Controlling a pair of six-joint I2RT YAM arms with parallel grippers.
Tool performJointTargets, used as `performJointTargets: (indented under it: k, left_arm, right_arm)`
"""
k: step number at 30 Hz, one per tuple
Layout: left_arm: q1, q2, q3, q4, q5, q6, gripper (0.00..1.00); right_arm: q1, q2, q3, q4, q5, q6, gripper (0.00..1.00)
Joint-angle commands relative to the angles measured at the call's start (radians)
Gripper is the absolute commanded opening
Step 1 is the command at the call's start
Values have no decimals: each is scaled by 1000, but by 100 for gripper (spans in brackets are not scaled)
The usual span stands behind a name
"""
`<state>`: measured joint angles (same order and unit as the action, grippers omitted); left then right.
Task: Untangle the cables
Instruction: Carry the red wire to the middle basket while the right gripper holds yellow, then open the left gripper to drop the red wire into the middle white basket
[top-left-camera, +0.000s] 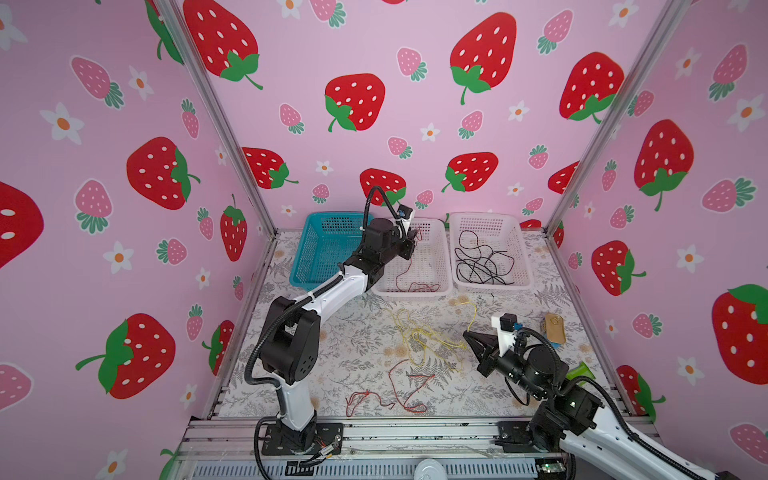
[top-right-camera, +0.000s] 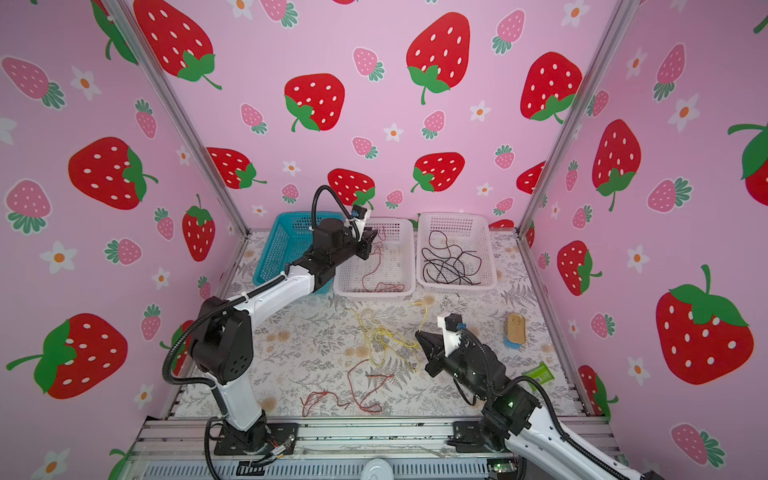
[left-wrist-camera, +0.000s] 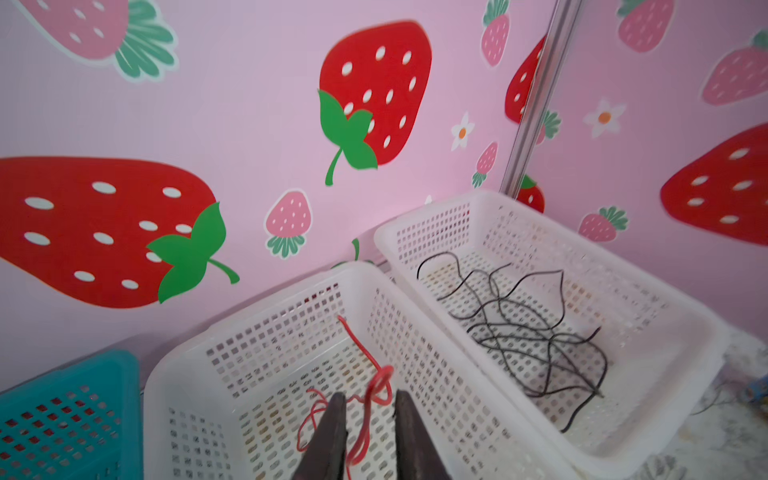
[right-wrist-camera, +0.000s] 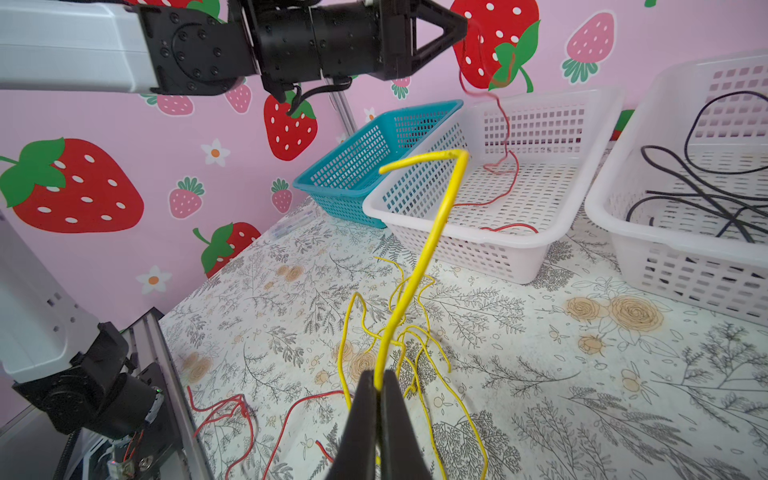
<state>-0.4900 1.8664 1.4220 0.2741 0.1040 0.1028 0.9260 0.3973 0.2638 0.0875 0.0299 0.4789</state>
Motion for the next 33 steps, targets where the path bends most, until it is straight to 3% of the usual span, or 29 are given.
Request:
performJointTargets:
  k: [1, 8, 14, 20, 24, 30, 33]
  left_arm:
    - [-8, 4, -50, 82, -31, 51, 27]
    - [-19, -81, -156, 116, -61, 51, 37]
    - [-19, -219, -186, 80, -79, -27, 44]
    - [-19, -386, -214, -21, -87, -94, 52]
    - [-19, -509, -264, -86, -131, -142, 64]
    - [-20, -730, -343, -280, -222, -228, 78]
    - [-20, -862, -407, -387, -255, -263, 80]
  right_arm:
    - [-4, -19, -14, 30, -27, 24, 0]
    - [-4, -37, -21, 29, -42, 42, 0]
    - [-5, -18, -6, 23, -21, 63, 0]
    - [-4, 28, 26, 11, -19, 69, 0]
    - [-4, 76, 74, -2, -3, 62, 0]
    - [-5, 214, 182, 6, 2, 42, 0]
    - [-6, 303, 239, 29, -4, 36, 0]
